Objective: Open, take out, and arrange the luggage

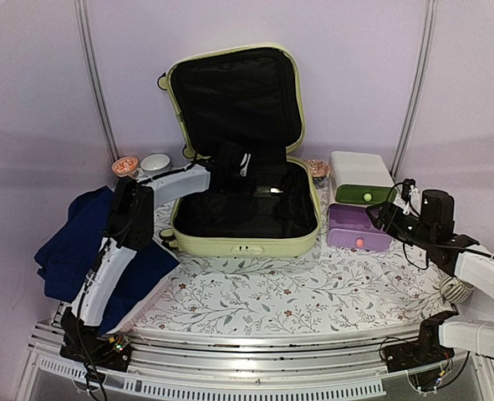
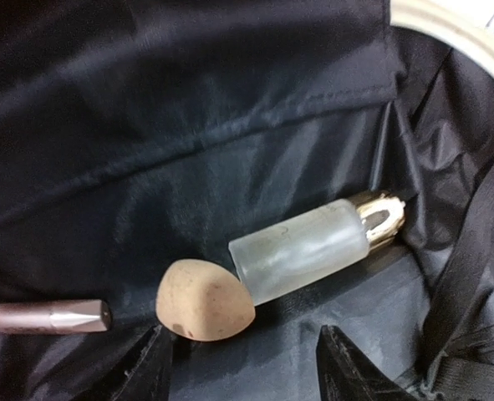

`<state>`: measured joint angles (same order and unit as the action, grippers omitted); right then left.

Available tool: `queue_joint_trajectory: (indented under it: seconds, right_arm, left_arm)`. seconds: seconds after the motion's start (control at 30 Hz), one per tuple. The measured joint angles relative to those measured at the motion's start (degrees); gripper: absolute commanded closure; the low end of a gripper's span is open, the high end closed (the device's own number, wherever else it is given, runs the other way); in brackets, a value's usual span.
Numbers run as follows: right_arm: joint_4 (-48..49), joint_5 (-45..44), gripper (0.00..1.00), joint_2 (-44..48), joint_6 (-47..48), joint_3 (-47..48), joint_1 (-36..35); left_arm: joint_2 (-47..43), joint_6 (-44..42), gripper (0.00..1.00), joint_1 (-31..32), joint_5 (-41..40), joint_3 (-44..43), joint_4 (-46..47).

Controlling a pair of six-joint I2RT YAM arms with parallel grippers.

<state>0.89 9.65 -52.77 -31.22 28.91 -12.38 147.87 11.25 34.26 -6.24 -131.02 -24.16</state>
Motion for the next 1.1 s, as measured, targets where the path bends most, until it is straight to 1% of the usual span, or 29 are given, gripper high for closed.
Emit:
queue_joint_trajectory:
  seconds: [0.1, 0.2, 0.3, 0.37, 0.4, 0.53, 0.6, 0.63, 0.67, 0.7, 0.73, 0.77, 0.8, 0.9, 1.0, 1.07, 1.1]
  right_arm:
    - [0.04, 0.00, 0.26, 0.00, -0.02, -0.22, 0.00]
    - [0.39, 0.02, 0.26, -0.02, -0.04, -0.52, 0.00]
    - [0.92, 0.07, 0.26, -0.17, -0.07, -0.55, 0.00]
    - [1.31, 0.11, 0.26, -0.31, -0.11, -0.66, 0.00]
    - [1.66, 0.13, 0.26, -0.42, -0.24, -0.79, 0.00]
    - [2.05, 0.24, 0.26, -0.87, -0.61, -0.98, 0.00]
    - [2.12, 0.33, 0.26, -0.87, -0.72, -1.05, 0.00]
    - [2.14, 0.35, 0.26, -0.87, -0.74, -1.05, 0.00]
    - [2.14, 0.37, 0.26, -0.87, -0.79, -1.05, 0.00]
    - [2.14, 0.42, 0.26, -0.87, -0.81, -1.05, 0.00]
    - [2.16, 0.46, 0.26, -0.94, -0.81, -1.05, 0.00]
    - [2.16, 0.57, 0.26, -0.98, -0.83, -1.05, 0.00]
    - [2.16, 0.63, 0.26, -1.03, -0.83, -1.05, 0.00]
    - [2.16, 1.01, 0.26, -1.11, -0.85, -1.05, 0.00]
    - [2.14, 1.18, 0.26, -1.14, -0.83, -1.05, 0.00]
    - [2.14, 1.18, 0.26, -1.14, -0.81, -1.05, 0.00]
    - [2.14, 1.18, 0.26, -1.14, -0.81, -1.05, 0.00]
  left_arm:
    - [0.98, 0.46, 0.50, 0.00, 0.09, -0.02, -0.15]
    - [1.42, 0.90, 0.63, -0.07, -0.04, -0.02, -0.15]
    - [1.42, 1.16, 0.85, -0.15, -0.96, -0.02, -0.02]
    - [1.42, 0.90, 0.97, -0.22, -1.81, -0.02, 0.07]
    - [1.42, 0.61, 1.00, -0.28, -2.23, -0.02, 0.09]
    - [1.38, -0.17, 1.00, -0.33, -3.54, 0.09, 0.31]
    - [0.63, -0.74, 1.00, -0.31, -3.78, 1.51, 0.90]
    - [-0.11, -1.01, 0.99, -0.31, -3.91, 2.93, 1.33]
    - [-0.98, -1.27, 0.87, -0.31, -4.09, 4.42, 1.77]
    - [-1.84, -1.55, 0.66, -0.31, -4.13, 5.97, 2.38]
    - [-3.08, -2.08, 0.48, -0.33, -4.24, 8.28, 3.28]
    - [-3.80, -2.40, 0.39, -0.33, -4.33, 9.46, 3.76]
    - [-4.33, -2.27, 0.34, -0.37, -4.28, 10.36, 4.39]
    - [-3.98, -2.32, 0.26, -0.50, -3.87, 9.68, 5.11]
    - [-1.05, -1.60, 0.21, -0.66, -2.78, 3.74, 4.26]
    - [0.37, -0.92, 0.23, -0.81, -1.77, 1.22, 4.20]
    - [0.76, -0.50, 0.27, -0.87, -1.36, 0.70, 4.20]
